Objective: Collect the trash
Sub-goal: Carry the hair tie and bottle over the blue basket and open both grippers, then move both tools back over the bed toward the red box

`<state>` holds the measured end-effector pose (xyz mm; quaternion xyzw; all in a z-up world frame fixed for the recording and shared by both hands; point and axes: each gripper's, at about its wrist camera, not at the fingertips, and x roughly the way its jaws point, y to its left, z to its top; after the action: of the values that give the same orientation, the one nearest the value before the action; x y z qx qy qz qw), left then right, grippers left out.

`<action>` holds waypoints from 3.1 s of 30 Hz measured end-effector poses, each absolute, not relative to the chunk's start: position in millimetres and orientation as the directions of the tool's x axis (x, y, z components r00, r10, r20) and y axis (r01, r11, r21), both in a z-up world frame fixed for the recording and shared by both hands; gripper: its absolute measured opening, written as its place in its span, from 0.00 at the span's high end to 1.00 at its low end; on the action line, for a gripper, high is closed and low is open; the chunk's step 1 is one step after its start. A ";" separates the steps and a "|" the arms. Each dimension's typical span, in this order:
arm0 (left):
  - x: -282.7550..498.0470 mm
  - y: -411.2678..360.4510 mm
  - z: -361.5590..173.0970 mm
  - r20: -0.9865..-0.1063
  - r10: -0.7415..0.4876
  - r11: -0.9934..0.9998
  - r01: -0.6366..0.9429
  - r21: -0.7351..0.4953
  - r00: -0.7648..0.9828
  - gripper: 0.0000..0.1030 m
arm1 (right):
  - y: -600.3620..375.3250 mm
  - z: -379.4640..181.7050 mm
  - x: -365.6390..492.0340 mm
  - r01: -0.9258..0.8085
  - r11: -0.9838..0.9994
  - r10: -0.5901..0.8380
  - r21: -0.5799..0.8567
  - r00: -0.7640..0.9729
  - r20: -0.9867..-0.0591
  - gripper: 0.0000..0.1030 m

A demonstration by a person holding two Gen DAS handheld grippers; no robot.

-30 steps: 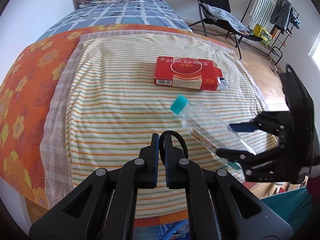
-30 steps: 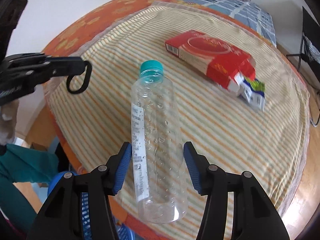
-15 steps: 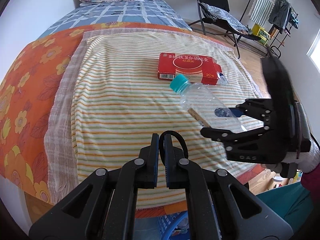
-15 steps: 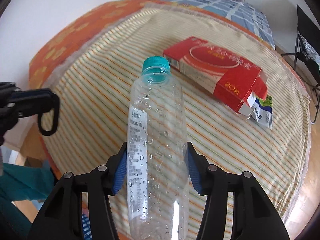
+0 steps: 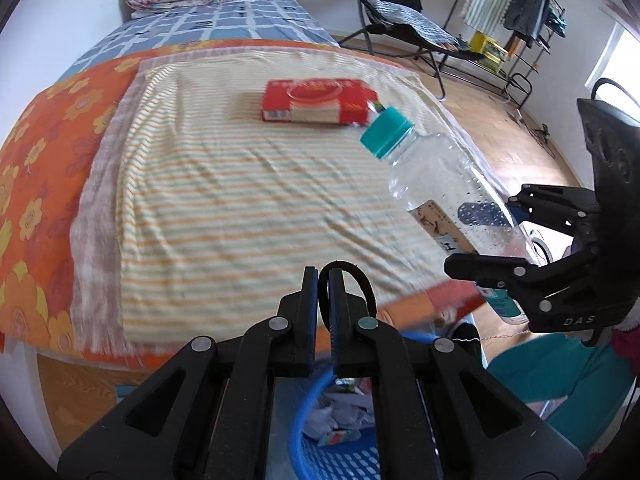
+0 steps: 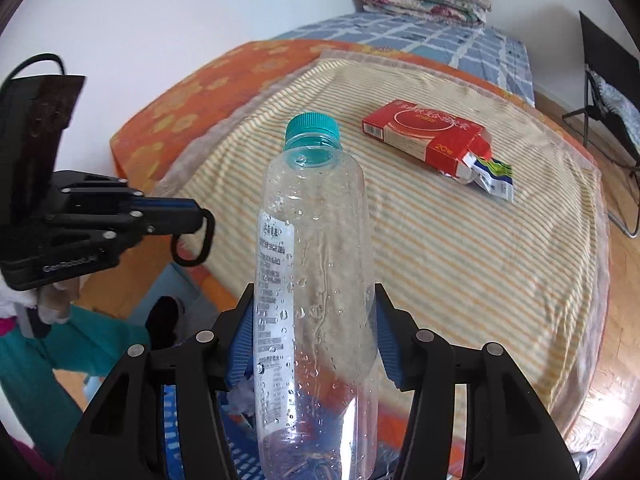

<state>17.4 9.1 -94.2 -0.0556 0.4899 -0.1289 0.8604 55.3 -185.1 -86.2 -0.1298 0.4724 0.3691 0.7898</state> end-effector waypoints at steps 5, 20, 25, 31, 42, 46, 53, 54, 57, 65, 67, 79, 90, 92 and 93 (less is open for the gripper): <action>-14.7 -7.2 -109.1 -0.842 -0.298 0.953 0.192 -0.234 0.450 0.97 | -203.8 -93.0 28.8 -0.685 0.707 0.476 0.174 0.279 -0.834 0.49; -74.0 -41.3 -173.7 -0.900 -0.327 0.937 0.220 -0.270 0.288 0.97 | -218.2 -122.4 -35.5 -0.670 0.707 0.494 0.228 0.235 -0.837 0.49; -85.2 -44.8 -195.0 -0.917 -0.325 0.937 0.208 -0.279 0.231 0.97 | -217.7 -130.7 -46.0 -0.673 0.699 0.495 0.242 0.210 -0.844 0.49; -93.1 -44.6 -202.2 -0.923 -0.320 0.939 0.197 -0.280 0.214 0.97 | -213.2 -147.2 -57.2 -0.687 0.684 0.474 0.244 0.165 -0.865 0.49; -95.8 -43.9 -204.2 -0.930 -0.308 0.942 0.203 -0.268 0.199 0.97 | -204.7 -168.4 -65.0 -0.700 0.667 0.447 0.255 0.102 -0.889 0.49; -95.7 -45.7 -206.6 -0.935 -0.297 0.944 0.206 -0.258 0.194 0.97 | -203.0 -172.6 -65.0 -0.697 0.668 0.440 0.260 0.088 -0.893 0.48; -95.7 -47.0 -210.5 -0.941 -0.290 0.946 0.205 -0.253 0.176 0.97 | -195.8 -176.7 -65.8 -0.701 0.672 0.409 0.239 0.082 -0.909 0.48; -95.7 -46.9 -211.2 -0.942 -0.288 0.946 0.205 -0.251 0.174 0.97 | -192.5 -178.4 -65.0 -0.699 0.673 0.406 0.240 0.078 -0.911 0.48; -95.2 -47.2 -212.2 -0.944 -0.282 0.948 0.202 -0.247 0.171 0.95 | -189.8 -180.1 -62.4 -0.689 0.682 0.398 0.245 0.069 -0.915 0.48; -94.8 -47.0 -208.0 -0.941 -0.277 0.950 0.205 -0.237 0.193 0.45 | -188.1 -181.2 -53.5 -0.671 0.699 0.394 0.248 0.072 -0.917 0.42; -94.4 -46.7 -209.5 -0.944 -0.273 0.951 0.201 -0.236 0.185 0.45 | -188.8 -181.0 -54.6 -0.670 0.700 0.395 0.247 0.075 -0.916 0.42; -94.1 -46.0 -212.8 -0.952 -0.258 0.956 0.185 -0.226 0.167 0.45 | -193.9 -176.0 -55.1 -0.667 0.704 0.403 0.245 0.090 -0.911 0.42; -85.1 -38.8 -202.4 -0.940 -0.291 0.952 0.150 -0.266 0.176 0.45 | -203.7 -155.6 -41.4 -0.624 0.738 0.441 0.257 0.157 -0.884 0.42; -81.8 -36.4 -198.8 -0.935 -0.306 0.949 0.138 -0.284 0.181 0.45 | -207.3 -150.3 -36.5 -0.612 0.746 0.451 0.264 0.173 -0.875 0.42; -80.0 -35.1 -197.2 -0.932 -0.312 0.948 0.131 -0.291 0.182 0.45 | -208.6 -148.3 -34.4 -0.606 0.749 0.455 0.267 0.179 -0.872 0.42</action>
<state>-80.0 -35.1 -197.2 -0.0726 0.6228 -0.1447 0.7654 -34.4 -208.6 -148.3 -0.0701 0.5384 0.3472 0.7647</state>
